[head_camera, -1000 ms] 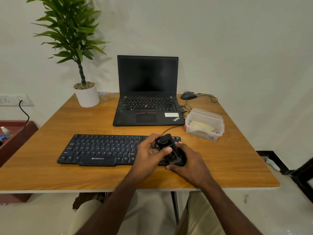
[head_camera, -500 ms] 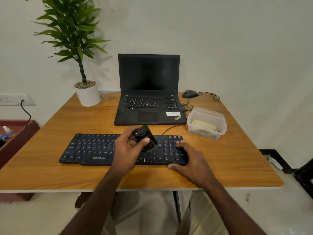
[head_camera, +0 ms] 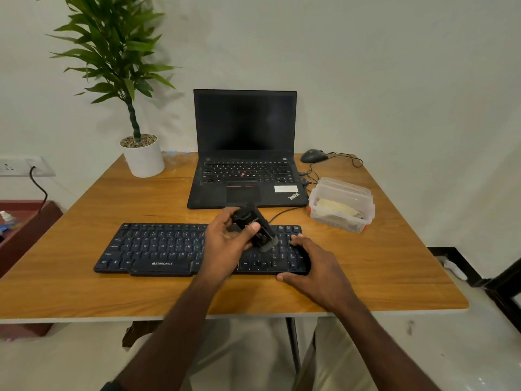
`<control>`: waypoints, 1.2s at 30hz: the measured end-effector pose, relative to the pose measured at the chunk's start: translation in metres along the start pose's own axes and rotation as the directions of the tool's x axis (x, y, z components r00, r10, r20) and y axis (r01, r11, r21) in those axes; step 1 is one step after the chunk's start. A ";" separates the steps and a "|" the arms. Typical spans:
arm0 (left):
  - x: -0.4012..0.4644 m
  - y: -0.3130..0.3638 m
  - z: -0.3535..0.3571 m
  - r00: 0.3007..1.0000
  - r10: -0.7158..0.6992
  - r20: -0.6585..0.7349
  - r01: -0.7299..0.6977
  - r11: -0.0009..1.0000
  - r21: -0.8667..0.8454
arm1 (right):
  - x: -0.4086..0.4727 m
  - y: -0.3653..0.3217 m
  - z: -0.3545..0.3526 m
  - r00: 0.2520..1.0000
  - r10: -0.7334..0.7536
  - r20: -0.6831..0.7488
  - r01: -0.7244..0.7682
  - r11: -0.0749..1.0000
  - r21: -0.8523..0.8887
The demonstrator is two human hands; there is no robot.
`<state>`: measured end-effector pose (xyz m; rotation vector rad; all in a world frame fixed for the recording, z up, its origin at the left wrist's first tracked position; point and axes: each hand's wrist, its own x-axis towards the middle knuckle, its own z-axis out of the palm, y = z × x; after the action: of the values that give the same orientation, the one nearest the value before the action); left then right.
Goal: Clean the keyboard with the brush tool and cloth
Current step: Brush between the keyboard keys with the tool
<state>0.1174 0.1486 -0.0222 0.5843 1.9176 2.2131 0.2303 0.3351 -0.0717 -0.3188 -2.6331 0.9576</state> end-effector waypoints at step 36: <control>0.038 -0.005 -0.041 0.973 0.218 0.076 -0.211 0.702 0.680 | 0.002 0.008 0.005 1.000 -0.008 0.001 0.008 0.999 -0.035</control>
<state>0.0660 0.1254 -0.0238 0.9309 2.8010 1.5211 0.2273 0.3391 -0.0803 -0.3161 -2.6524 0.9096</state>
